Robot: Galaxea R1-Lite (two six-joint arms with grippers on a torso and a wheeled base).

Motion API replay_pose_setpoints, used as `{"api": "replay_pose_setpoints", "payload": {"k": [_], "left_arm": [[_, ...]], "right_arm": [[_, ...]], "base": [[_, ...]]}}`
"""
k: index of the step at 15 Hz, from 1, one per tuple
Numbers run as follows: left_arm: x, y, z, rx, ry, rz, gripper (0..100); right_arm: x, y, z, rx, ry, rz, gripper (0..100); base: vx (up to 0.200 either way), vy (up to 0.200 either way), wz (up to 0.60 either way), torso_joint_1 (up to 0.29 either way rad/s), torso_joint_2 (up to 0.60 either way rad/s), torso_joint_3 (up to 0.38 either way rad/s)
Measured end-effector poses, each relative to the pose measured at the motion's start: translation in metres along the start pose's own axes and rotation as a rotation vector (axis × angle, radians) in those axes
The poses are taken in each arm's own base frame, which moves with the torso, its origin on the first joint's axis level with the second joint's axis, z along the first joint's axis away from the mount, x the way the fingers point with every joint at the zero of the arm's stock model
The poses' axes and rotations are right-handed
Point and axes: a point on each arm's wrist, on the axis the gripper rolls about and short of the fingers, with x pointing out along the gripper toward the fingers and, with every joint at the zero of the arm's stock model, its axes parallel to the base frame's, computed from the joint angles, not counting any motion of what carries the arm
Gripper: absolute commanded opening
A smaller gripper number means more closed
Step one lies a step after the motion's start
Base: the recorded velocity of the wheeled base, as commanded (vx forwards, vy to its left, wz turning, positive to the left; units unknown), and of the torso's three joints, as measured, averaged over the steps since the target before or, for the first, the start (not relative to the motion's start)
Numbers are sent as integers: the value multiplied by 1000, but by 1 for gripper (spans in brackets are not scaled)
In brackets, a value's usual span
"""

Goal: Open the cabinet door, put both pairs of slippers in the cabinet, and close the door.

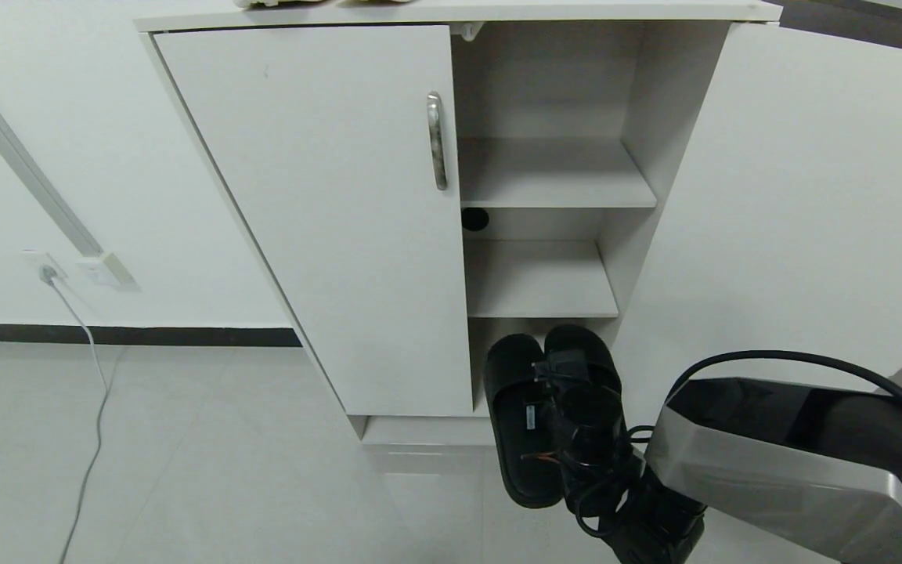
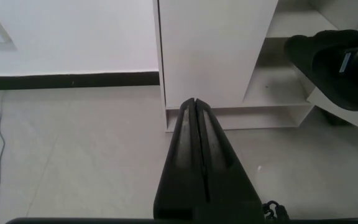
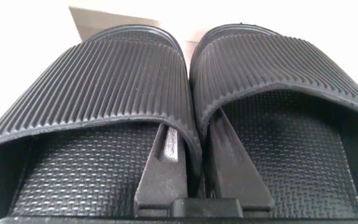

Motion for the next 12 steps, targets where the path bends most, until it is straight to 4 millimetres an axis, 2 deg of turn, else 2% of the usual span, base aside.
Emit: {"api": "replay_pose_setpoints", "payload": {"k": [4, 12], "left_arm": [[0, 0, 0, 0, 0, -1, 0], [0, 0, 0, 0, 1, -1, 0]], "right_arm": [[2, -3, 6, -17, -56, -11, 0], [4, -5, 2, -27, -48, -17, 0]], "base": [[0, 0, 0, 0, 0, 0], [200, 0, 0, 2, 5, 2]]}}
